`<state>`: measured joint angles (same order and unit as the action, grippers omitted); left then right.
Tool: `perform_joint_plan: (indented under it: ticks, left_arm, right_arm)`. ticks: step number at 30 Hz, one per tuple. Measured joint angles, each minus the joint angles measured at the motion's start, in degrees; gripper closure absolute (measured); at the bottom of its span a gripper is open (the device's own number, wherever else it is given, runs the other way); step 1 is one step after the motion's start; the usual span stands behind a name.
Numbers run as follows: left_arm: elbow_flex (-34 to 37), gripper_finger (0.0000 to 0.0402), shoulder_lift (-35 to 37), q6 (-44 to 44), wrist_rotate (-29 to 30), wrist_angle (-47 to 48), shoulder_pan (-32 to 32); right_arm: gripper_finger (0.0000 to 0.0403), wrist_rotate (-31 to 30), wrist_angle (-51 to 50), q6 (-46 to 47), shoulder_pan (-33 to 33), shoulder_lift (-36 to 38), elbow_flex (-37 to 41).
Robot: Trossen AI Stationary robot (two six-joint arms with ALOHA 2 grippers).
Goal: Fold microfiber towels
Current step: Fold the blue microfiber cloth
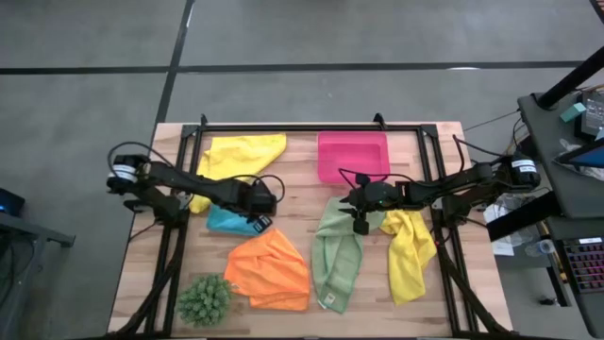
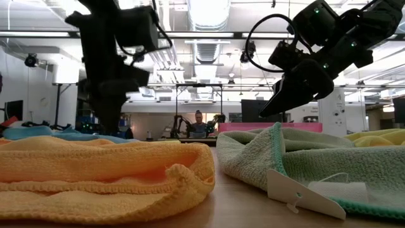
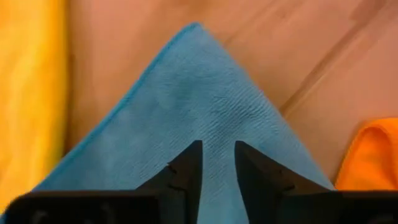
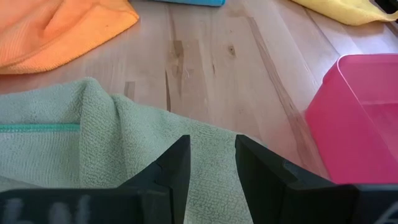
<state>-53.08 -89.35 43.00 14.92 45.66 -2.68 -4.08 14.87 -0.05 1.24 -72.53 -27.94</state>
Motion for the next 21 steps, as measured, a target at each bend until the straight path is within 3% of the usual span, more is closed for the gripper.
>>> perform_joint_plan:
  ticks: [7, 16, 21]
  left_arm:
    - [-0.35, 0.0377, -5.47, -0.32, -0.15, -8.07, 0.59]
    - [-0.52, 0.0401, -6.63, -7.04, 0.32, -35.87, 3.99]
    - [-2.86, 0.0401, -3.38, -9.13, -0.10, -28.26, 4.61]
  right_arm:
    - [0.0284, -0.02, 0.00, -0.04, -0.01, 0.02, 0.00]
    - [0.0284, -0.01, -0.04, -0.02, -0.01, 0.02, 0.00]
    - [0.0284, -0.02, -0.45, -0.17, -0.01, 0.00, 0.00]
